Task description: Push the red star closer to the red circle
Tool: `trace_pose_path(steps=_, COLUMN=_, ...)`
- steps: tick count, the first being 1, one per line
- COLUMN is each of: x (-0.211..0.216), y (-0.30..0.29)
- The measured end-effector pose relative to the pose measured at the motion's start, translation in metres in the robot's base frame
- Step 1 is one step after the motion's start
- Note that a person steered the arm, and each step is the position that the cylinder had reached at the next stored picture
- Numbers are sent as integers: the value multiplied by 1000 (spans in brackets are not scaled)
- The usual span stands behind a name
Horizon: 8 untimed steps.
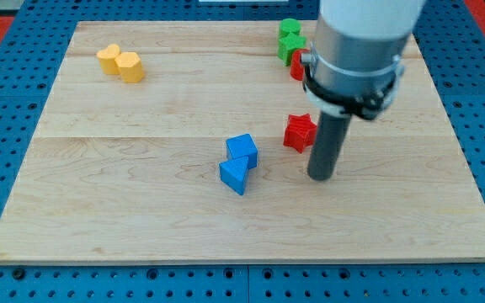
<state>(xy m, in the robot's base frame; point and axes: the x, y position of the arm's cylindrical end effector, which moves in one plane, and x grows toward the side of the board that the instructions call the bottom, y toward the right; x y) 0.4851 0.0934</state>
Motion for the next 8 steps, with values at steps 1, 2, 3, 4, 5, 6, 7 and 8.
trace_pose_path(steps=1, x=-45, y=-11)
trace_pose_path(steps=2, x=-73, y=-26)
trace_pose_path(steps=3, x=-73, y=-43)
trace_pose_path(steps=4, x=-65, y=-93)
trace_pose_path(steps=5, x=-83, y=-104)
trace_pose_path(steps=6, x=-112, y=-101)
trace_pose_path(steps=7, x=-136, y=-64)
trace_pose_path(steps=8, x=-146, y=-58)
